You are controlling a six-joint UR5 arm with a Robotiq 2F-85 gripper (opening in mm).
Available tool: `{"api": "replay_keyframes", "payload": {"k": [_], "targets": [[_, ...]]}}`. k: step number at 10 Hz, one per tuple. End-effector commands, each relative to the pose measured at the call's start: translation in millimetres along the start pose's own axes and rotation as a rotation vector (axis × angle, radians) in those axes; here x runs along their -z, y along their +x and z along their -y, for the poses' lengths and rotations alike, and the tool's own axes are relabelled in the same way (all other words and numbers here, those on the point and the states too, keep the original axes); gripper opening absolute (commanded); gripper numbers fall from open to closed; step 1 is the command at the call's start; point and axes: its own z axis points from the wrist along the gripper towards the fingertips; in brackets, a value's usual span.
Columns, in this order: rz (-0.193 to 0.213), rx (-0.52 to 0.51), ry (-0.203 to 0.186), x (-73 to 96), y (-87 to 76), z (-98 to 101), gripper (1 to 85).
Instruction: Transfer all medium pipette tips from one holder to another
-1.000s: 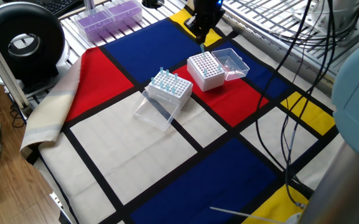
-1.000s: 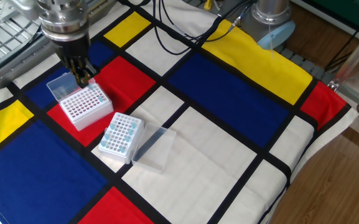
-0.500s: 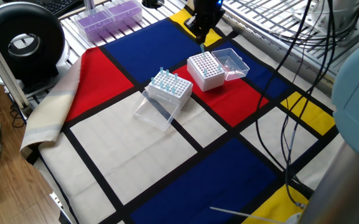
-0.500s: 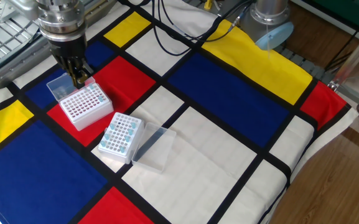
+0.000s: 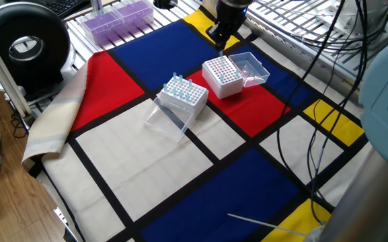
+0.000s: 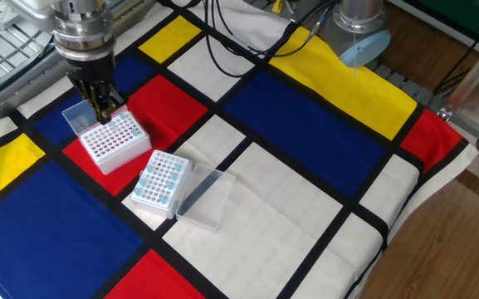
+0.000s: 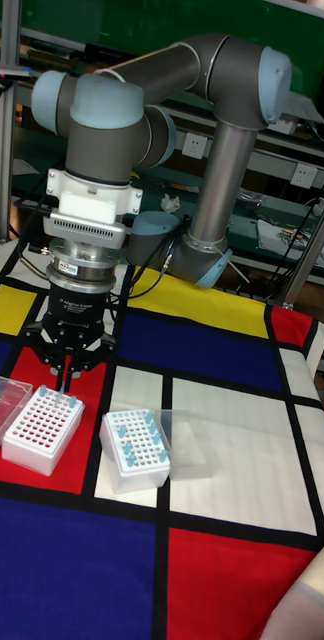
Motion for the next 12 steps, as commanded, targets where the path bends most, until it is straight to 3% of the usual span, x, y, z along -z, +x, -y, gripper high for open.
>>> {"api": "replay_keyframes", "payload": {"k": [1,12], "targets": [[0.026,-0.005,-0.018,-5.9,2.1,1.9,1.0],[0.036,-0.007,-0.023,-6.2,14.4,10.7,1.0]]}}
